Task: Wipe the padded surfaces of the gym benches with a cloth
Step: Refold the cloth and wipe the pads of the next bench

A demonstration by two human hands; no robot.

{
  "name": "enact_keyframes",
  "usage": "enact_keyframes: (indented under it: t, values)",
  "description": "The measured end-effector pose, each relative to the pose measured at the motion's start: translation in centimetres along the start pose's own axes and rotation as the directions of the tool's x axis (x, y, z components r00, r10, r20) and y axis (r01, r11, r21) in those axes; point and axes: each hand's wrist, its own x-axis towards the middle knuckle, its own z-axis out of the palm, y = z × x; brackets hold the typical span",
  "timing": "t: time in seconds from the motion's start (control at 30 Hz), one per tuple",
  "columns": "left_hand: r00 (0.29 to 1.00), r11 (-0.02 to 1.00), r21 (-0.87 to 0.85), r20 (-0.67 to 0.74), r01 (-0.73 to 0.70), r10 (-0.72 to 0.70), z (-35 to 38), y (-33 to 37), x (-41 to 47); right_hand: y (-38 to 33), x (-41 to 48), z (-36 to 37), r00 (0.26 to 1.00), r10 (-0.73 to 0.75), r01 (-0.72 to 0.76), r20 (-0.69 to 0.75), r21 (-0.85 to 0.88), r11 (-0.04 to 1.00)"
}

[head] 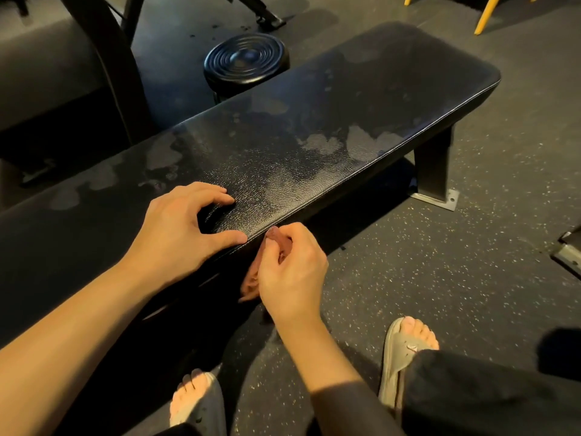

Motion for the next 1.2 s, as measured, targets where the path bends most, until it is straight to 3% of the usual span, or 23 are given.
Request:
enact_keyframes:
  t: [0.07, 0.2, 0.4, 0.5, 0.57, 0.63, 0.73, 0.8, 0.87, 0.97, 1.07, 1.2]
  values:
    - [1.000, 1.000, -0.030, -0.005, -0.002, 0.002, 0.0, 0.1, -0.1, 0.7, 1.0, -0.2, 0.998, -0.036, 0.035, -0.042, -0.037, 0.999]
    - [1.000, 0.998, -0.055, -0.016, 0.005, -0.006, 0.2, 0.1, -0.5, 4.6, 6.3, -2.7, 0.983, 0.120, -0.134, -0.138, -0.098, 0.986]
    - [1.000, 0.998, -0.066, -0.016, 0.006, -0.007, 0.2, 0.0, -0.4, 2.1, 1.8, -0.9, 0.989, -0.145, 0.142, -0.028, -0.092, 0.986]
    - [1.000, 0.998, -0.066, -0.019, 0.009, -0.010, 0.3, -0.2, -0.5, 4.0, 6.2, -2.5, 0.981, 0.048, -0.067, -0.186, -0.096, 0.993]
    - [1.000, 0.998, -0.057, -0.027, 0.012, -0.013, 0.5, -0.2, -0.6, 4.0, 6.8, -3.0, 0.969, 0.122, -0.140, -0.215, -0.069, 0.988]
    - [0.999, 0.998, -0.058, -0.035, 0.007, -0.009, 0.5, -0.2, -0.4, 1.9, 4.2, -1.9, 0.982, 0.045, -0.050, -0.184, -0.022, 0.999]
    - [1.000, 1.000, -0.030, -0.021, -0.008, 0.007, 0.4, -0.3, 0.2, -0.3, 0.1, -0.1, 0.998, -0.070, 0.068, 0.009, 0.138, 0.988]
    - [1.000, 1.000, -0.018, 0.002, -0.008, 0.008, 0.2, -0.4, 0.4, 0.3, 0.6, -0.5, 0.999, 0.000, -0.012, 0.051, 0.231, 0.973]
    - [1.000, 1.000, -0.024, 0.026, -0.004, 0.004, 0.1, -0.5, 0.4, 1.9, 2.5, -2.3, 0.983, 0.161, -0.130, -0.094, 0.274, 0.953]
    - [1.000, 0.999, -0.028, 0.022, -0.017, 0.017, 0.1, -0.5, 0.3, 4.2, 5.8, -4.9, 0.874, 0.363, -0.259, -0.324, 0.322, 0.911]
    - [1.000, 1.000, -0.029, 0.013, -0.008, 0.008, 0.2, -0.3, 0.1, 4.4, 8.1, -5.0, 0.813, 0.524, -0.376, -0.255, 0.457, 0.806]
    - [1.000, 1.000, -0.008, 0.022, -0.005, 0.005, 0.0, -0.1, 0.1, 0.8, 6.4, -4.0, 0.859, 0.491, -0.345, -0.142, 0.549, 0.762]
